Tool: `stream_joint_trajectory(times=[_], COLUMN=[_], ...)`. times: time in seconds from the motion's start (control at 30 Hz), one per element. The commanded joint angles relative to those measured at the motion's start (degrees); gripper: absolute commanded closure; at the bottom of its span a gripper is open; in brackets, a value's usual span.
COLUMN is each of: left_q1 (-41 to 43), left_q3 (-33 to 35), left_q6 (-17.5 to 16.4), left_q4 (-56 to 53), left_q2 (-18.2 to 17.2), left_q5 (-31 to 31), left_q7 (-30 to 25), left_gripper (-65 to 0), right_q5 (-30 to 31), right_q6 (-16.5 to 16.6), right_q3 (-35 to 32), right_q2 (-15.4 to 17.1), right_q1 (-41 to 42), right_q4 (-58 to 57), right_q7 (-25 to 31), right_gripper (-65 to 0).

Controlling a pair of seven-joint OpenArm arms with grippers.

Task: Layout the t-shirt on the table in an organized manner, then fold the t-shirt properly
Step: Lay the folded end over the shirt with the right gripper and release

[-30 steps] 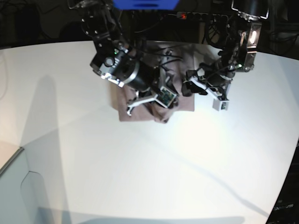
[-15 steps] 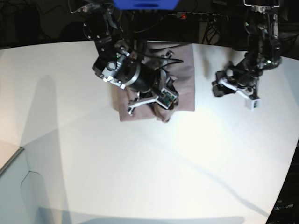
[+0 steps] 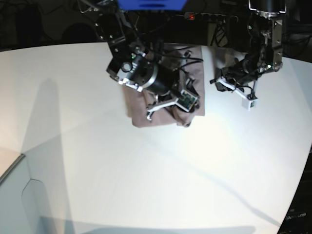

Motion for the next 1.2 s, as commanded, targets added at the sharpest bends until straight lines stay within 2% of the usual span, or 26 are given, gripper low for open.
stream_joint_trajectory(times=[0.0, 0.17, 0.27, 0.5, 0.6, 0.77, 0.87, 1.03, 1.17], left_q1=[-0.8, -0.7, -0.4, 0.0, 0.0, 0.0, 0.0, 0.0, 0.0], left_q3=[-0.2, -0.3, -2.2, -6.7, -8.3, -11.4, -12.5, -14.3, -14.3], left_q6=[-0.2, -0.2, -0.3, -0.7, -0.7, -0.7, -0.5, -0.5, -0.4], left_q4=[1.0, 1.5, 1.5, 1.5, 1.5, 2.8, 3.8, 4.0, 4.0], left_q2=[-0.5, -1.1, -2.2, -2.5, -2.5, -2.0, -2.0, -2.0, -2.0], left_q5=[-0.6, -0.6, -0.6, -1.0, -1.2, -0.9, -0.7, -1.2, -1.2], left_q7=[-0.6, -0.5, -0.4, 0.1, 3.1, 3.8, 4.2, 4.3, 3.9], left_gripper=[0.0, 0.0, 0.0, -0.1, -5.0, -22.3, -27.1, -28.9, -30.8], right_q5=[1.0, 1.0, 1.0, 1.0, 1.0, 1.0, 1.1, 1.0, 1.0], right_q6=[0.6, 0.6, 0.6, 0.6, 0.6, 0.6, 0.6, 0.6, 0.6], right_q3=[-0.4, -0.8, -0.8, -1.2, -1.4, -2.8, -2.3, 2.3, 6.4], right_q2=[-1.0, -1.5, -1.5, -1.6, -1.6, -1.6, -1.6, -1.2, 1.1], right_q1=[1.2, 3.4, 4.1, 5.6, 5.6, 5.2, 4.3, 0.5, -3.0], right_q4=[0.9, -3.2, -5.2, -7.7, -7.7, -7.3, -4.7, 2.2, 5.2], right_q7=[1.6, 1.6, 1.9, 1.7, 1.6, 1.6, 1.6, 1.6, 1.6], right_gripper=[0.0, 0.0, 0.0, 0.0, -7.2, -26.9, -33.9, -36.7, -36.8])
